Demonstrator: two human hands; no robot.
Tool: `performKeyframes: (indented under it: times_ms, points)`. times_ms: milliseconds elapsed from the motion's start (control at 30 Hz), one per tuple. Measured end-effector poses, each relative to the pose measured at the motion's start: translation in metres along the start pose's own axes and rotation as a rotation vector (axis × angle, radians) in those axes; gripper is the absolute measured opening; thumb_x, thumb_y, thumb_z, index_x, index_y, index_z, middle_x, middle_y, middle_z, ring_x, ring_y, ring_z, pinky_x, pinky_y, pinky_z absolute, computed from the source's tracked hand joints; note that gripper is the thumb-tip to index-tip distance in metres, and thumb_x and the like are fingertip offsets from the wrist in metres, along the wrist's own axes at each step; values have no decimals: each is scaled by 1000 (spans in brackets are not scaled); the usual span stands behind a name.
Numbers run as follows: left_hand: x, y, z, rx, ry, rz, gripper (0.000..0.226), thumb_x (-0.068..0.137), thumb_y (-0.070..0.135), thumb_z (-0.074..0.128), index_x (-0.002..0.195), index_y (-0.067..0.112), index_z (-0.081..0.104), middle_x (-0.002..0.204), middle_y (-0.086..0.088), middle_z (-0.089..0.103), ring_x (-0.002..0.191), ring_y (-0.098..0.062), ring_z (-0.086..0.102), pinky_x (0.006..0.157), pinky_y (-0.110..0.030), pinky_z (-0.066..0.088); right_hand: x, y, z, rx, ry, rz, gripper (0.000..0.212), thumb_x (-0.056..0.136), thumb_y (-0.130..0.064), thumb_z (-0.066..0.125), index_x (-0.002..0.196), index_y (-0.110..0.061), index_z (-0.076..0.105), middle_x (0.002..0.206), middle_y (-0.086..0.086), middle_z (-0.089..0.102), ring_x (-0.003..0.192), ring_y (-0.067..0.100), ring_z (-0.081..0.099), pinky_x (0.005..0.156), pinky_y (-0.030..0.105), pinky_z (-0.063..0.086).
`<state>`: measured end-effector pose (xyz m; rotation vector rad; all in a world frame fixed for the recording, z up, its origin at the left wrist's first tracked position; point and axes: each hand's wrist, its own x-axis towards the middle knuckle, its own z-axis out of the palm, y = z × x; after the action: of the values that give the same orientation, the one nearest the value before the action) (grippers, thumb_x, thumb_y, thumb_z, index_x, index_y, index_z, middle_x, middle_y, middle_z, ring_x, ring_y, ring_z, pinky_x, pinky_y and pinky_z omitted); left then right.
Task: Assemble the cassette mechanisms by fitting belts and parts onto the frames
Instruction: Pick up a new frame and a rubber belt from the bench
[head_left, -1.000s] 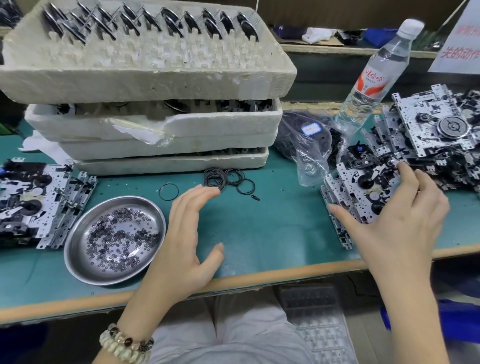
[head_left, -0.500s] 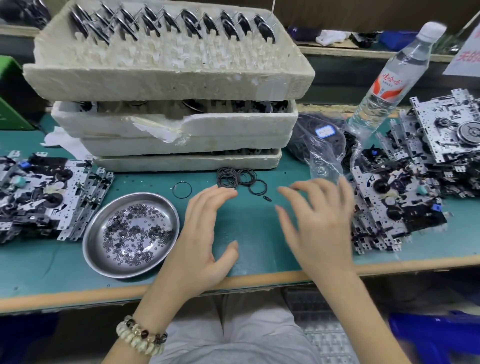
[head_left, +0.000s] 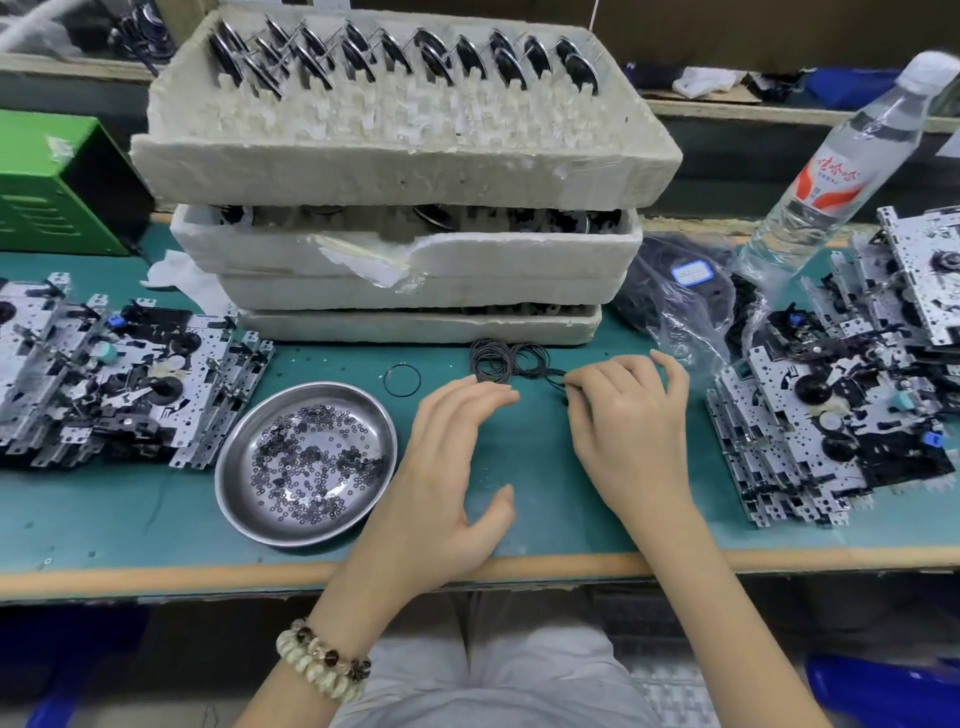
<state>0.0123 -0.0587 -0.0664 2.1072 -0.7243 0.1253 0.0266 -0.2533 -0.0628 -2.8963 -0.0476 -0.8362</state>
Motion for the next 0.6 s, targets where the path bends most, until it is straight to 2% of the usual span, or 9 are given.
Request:
performKeyframes:
  times_ms: [100, 233, 367, 533, 600]
  points:
    - [0, -1, 0, 2, 2, 4, 65, 79, 13, 61, 142, 10, 46, 145, 0, 45, 145, -21, 31, 120, -27, 21, -1, 2, -7, 91, 37, 56, 4, 89, -10, 67, 91, -13, 69, 85, -2, 69, 88, 27, 61, 98, 47, 36]
    - [1, -2, 1, 17, 14, 4, 58, 83, 21, 55, 140, 11, 49, 143, 0, 47, 142, -21, 34, 119, -27, 22, -2, 2, -14, 336, 25, 209, 6, 91, -11, 66, 94, -16, 69, 88, -10, 67, 90, 22, 62, 92, 34, 32]
    - [3, -4, 4, 38, 65, 9, 44, 88, 22, 56, 131, 12, 58, 136, 2, 51, 133, -19, 41, 114, -26, 27, -6, -2, -21, 608, 38, 387, 6, 92, -17, 65, 93, -23, 68, 89, -18, 65, 93, 15, 64, 91, 43, 46]
    - [1, -1, 3, 86, 82, 36, 35, 91, 22, 57, 124, 10, 63, 131, -1, 55, 129, -21, 45, 112, -34, 34, -15, -7, -24, 619, 51, 385, 9, 94, -18, 61, 92, -26, 60, 90, -20, 60, 93, 14, 56, 87, 35, 41]
    - [-1, 1, -2, 180, 68, 77, 36, 92, 21, 58, 125, 8, 63, 130, -2, 57, 128, -24, 46, 110, -39, 37, -21, -12, -22, 641, 28, 364, 5, 97, -19, 57, 93, -23, 59, 92, -18, 59, 92, 13, 53, 83, 33, 40]
